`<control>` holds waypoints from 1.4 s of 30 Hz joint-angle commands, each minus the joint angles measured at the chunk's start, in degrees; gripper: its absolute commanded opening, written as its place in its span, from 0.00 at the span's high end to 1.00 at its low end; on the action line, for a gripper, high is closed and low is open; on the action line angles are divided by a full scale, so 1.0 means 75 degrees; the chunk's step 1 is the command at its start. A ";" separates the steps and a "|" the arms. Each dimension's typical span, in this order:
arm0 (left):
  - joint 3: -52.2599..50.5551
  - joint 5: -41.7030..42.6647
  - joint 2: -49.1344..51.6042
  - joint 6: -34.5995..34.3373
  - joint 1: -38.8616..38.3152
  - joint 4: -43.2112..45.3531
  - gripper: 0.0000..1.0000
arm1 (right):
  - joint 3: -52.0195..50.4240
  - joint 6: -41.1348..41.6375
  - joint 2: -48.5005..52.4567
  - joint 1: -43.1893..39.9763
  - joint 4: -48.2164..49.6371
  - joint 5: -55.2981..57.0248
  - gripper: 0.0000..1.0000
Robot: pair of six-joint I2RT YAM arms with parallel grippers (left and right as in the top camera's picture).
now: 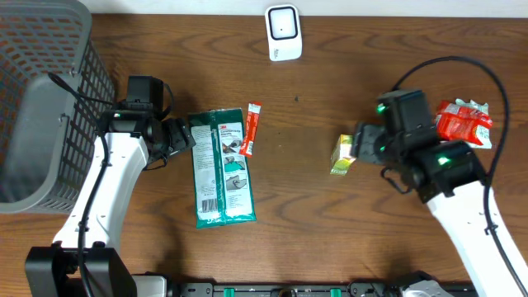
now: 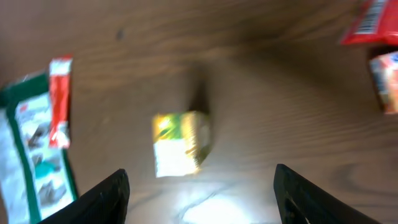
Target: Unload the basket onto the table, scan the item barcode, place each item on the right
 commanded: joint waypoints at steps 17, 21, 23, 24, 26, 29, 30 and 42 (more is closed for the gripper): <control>0.0061 -0.0102 -0.0009 0.0067 0.0017 -0.0023 0.10 | -0.0746 -0.0382 0.1801 -0.2731 0.1929 -0.2285 0.99; 0.0061 -0.0102 -0.0009 0.0064 0.0017 -0.0023 0.10 | -0.1300 -0.0586 0.2419 -0.3261 0.3456 -0.3844 0.99; 0.0061 -0.0102 -0.0009 0.0067 0.0017 -0.0023 0.10 | -0.1524 -0.0729 0.2806 -0.3471 0.4205 -0.4677 0.99; 0.0061 -0.0102 -0.0009 0.0064 0.0017 -0.0023 0.10 | -0.1603 -0.0857 0.3028 -0.3547 0.4532 -0.5050 0.99; 0.0061 -0.0102 -0.0009 0.0067 0.0017 -0.0023 0.10 | -0.1690 -0.1058 0.3491 -0.3628 0.4934 -0.5569 0.99; 0.0061 -0.0099 -0.0009 0.0067 0.0017 -0.0023 0.10 | -0.1696 -0.1116 0.4194 -0.3625 0.4806 -0.5866 0.99; 0.0061 -0.0102 -0.0009 0.0067 0.0017 -0.0023 0.10 | -0.1696 -0.1081 0.4406 -0.3625 0.4616 -0.5977 0.99; 0.0061 -0.0102 -0.0009 0.0067 0.0017 -0.0023 0.10 | -0.2588 -0.1139 0.5123 -0.3625 0.3631 -0.6484 0.99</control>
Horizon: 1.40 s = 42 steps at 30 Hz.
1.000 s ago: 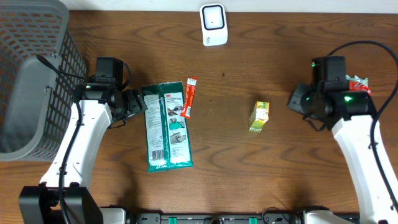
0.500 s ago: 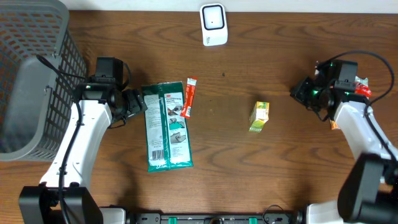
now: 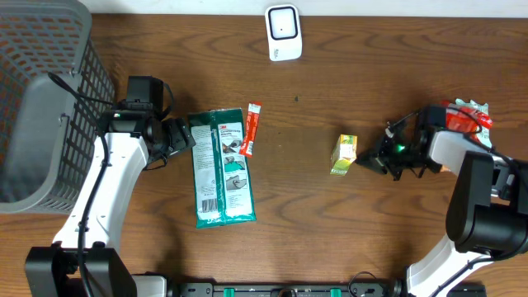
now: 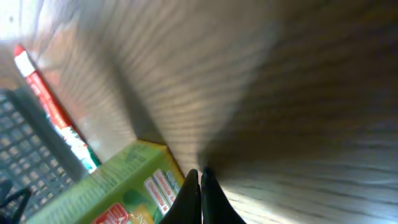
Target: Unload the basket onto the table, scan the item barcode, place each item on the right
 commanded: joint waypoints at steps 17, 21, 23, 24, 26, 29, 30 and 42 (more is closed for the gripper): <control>0.0061 -0.0099 -0.0009 0.0067 0.0017 -0.0023 0.10 | -0.1696 0.0560 0.0125 0.0006 0.1297 -0.0647 0.99; 0.0061 -0.0099 -0.0009 0.0067 0.0017 -0.0023 0.10 | -0.1979 0.0953 0.0125 0.0067 0.1848 -0.0699 0.99; 0.0061 -0.0099 -0.0009 0.0067 0.0017 -0.0023 0.10 | -0.2203 0.1256 0.0125 0.0178 0.2396 -0.0697 0.99; 0.0061 -0.0099 -0.0009 0.0067 0.0017 -0.0023 0.10 | -0.2294 0.1422 0.0125 0.0227 0.2611 -0.0697 0.99; 0.0061 -0.0099 -0.0009 0.0067 0.0017 -0.0023 0.10 | -0.2518 0.1891 0.0125 0.0388 0.3156 -0.0699 0.99; 0.0061 -0.0099 -0.0009 0.0067 0.0017 -0.0023 0.10 | -0.2722 0.2340 0.0125 0.0670 0.3701 -0.0697 0.99; 0.0061 -0.0099 -0.0009 0.0064 0.0017 -0.0023 0.10 | -0.2751 0.2448 0.0125 0.0799 0.3824 -0.0697 0.99; 0.0061 -0.0099 -0.0009 0.0064 0.0017 -0.0023 0.10 | -0.2769 0.4415 0.0125 0.2678 0.5677 -0.0058 0.99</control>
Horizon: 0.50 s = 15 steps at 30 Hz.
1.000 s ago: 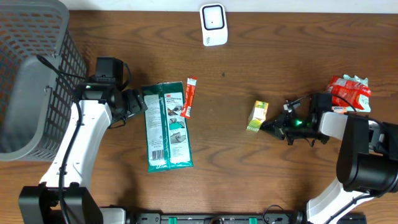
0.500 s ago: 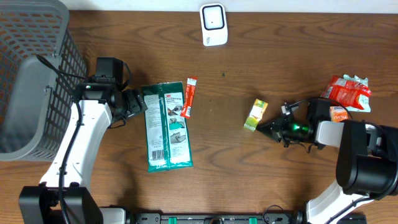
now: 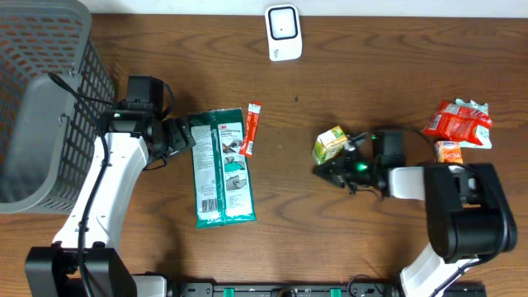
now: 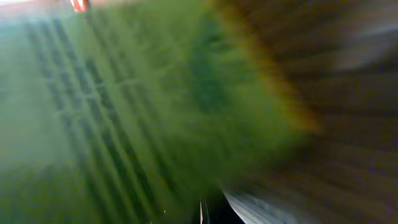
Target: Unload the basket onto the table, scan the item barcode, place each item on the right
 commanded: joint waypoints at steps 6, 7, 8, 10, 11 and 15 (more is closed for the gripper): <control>0.0061 -0.0099 -0.0009 0.0067 0.0017 -0.0023 0.10 | -0.0256 0.1617 0.0411 0.1154 0.1195 0.1740 0.99; 0.0061 -0.0099 -0.0009 0.0067 0.0017 -0.0023 0.10 | -0.0256 0.1620 0.0408 0.1236 0.1271 0.1740 0.99; 0.0061 -0.0099 -0.0009 0.0067 0.0017 -0.0023 0.10 | -0.0256 0.1620 0.0408 0.1311 0.1402 0.1740 0.99; 0.0061 -0.0099 -0.0009 0.0067 0.0017 -0.0023 0.10 | -0.0256 0.1620 0.0405 0.1411 0.1559 0.1676 0.99; 0.0061 -0.0099 -0.0009 0.0067 0.0017 -0.0023 0.10 | -0.0256 0.1620 0.0393 0.1428 0.1606 0.1568 0.99; 0.0061 -0.0099 -0.0009 0.0064 0.0017 -0.0023 0.10 | -0.0268 0.1612 0.0262 0.1437 0.1547 0.1279 0.99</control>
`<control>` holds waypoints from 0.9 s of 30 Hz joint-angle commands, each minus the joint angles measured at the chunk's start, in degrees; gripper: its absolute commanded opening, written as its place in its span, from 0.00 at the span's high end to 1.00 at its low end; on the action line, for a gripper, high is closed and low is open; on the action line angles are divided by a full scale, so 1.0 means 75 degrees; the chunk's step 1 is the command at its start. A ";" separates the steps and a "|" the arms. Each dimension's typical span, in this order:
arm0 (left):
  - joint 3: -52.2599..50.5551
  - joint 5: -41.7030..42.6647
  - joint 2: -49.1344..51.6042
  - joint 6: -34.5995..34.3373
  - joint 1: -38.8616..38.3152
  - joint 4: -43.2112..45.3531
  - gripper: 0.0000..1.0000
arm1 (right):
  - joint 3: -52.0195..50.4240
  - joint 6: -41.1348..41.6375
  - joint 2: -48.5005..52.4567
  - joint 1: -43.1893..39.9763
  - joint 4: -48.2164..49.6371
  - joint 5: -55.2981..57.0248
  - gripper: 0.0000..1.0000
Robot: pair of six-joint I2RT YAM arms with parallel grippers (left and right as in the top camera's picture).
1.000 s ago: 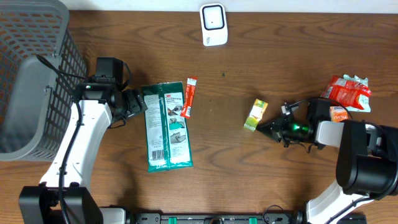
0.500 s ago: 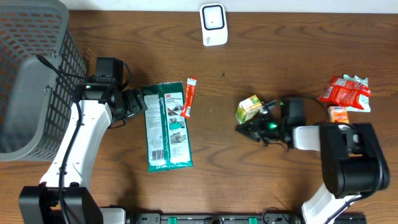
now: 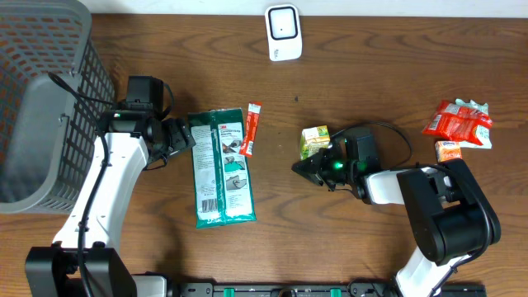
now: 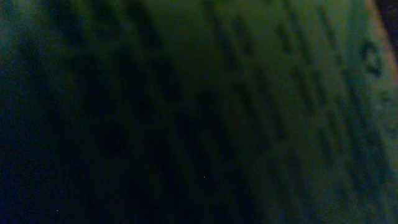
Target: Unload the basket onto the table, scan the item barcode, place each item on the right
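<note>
A small green and yellow box (image 3: pixel 314 140) stands near the table's middle. My right gripper (image 3: pixel 299 167) lies low on the table just below and in front of it, fingers drawn to a point, shut on nothing. The box's side (image 4: pixel 249 93) fills the right wrist view as a dark green blur, with no fingers showing. A white scanner (image 3: pixel 283 33) sits at the table's far edge. My left gripper (image 3: pixel 188 136) rests at the left edge of a green packet (image 3: pixel 221 169); whether it grips it cannot be told.
A red stick sachet (image 3: pixel 251 129) lies beside the green packet. Red snack packs (image 3: pixel 459 124) and a small orange box (image 3: pixel 448 151) lie at the right. A grey mesh basket (image 3: pixel 41 99) stands at the far left.
The green and yellow box is a little further left, and my right gripper has moved left with it. The box now fills the right wrist view. The left arm has not moved.
My right gripper was open above the box at right of centre. Then it was shut, low on the table to the box's right. Half a second ago box and gripper were further left, and now further left again, nearer the middle.
</note>
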 commanded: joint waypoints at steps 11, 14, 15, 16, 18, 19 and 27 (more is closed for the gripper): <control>0.0061 -0.0102 -0.0009 0.0070 0.0017 -0.0023 0.10 | -0.0224 -0.2130 -0.1789 -0.0259 -0.2028 -0.0306 0.98; 0.0061 -0.0102 -0.0009 0.0070 0.0017 -0.0023 0.10 | -0.0224 -0.3144 -0.2602 -0.0720 -0.2955 -0.0577 0.91; 0.0061 -0.0102 -0.0009 0.0067 0.0017 -0.0023 0.10 | -0.0224 -0.3666 -0.2833 -0.0892 -0.3232 -0.0647 0.84; 0.0061 -0.0102 -0.0009 0.0070 0.0017 -0.0023 0.10 | -0.0224 -0.4328 -0.3118 -0.1128 -0.3567 -0.0670 0.75; 0.0061 -0.0102 -0.0009 0.0070 0.0017 -0.0023 0.10 | -0.0224 -0.5423 -0.3573 -0.1594 -0.4182 -0.0664 0.72; 0.0061 -0.0102 -0.0009 0.0070 0.0017 -0.0023 0.10 | -0.0224 -0.5884 -0.3751 -0.1827 -0.4383 -0.0662 0.73; 0.0061 -0.0102 -0.0009 0.0070 0.0017 -0.0023 0.10 | -0.0224 -1.0293 -0.4357 -0.3206 -0.4514 -0.0603 0.67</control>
